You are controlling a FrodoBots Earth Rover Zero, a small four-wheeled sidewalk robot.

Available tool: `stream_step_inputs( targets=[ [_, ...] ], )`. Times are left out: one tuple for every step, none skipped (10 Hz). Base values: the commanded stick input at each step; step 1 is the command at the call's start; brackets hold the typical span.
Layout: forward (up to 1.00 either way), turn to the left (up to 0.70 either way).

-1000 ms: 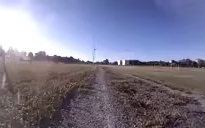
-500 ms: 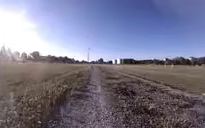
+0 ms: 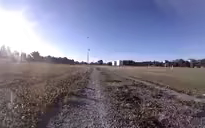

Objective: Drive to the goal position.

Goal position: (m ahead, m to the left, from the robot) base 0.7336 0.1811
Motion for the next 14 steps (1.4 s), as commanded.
stream_step_inputs(
  targets=[
    [0.5,0.0],
    [0.5,0.0],
    [0.5,0.0],
    [0.5,0.0],
    [0.5,0.0],
    [0.5,0.0],
    [0.5,0.0],
    [0.5,0.0],
    [0.5,0.0],
    [0.5,0.0],
    [0.5,0.0],
    [0.5,0.0],
    [0.5,0.0],
    [0.5,0.0]
  ],
)
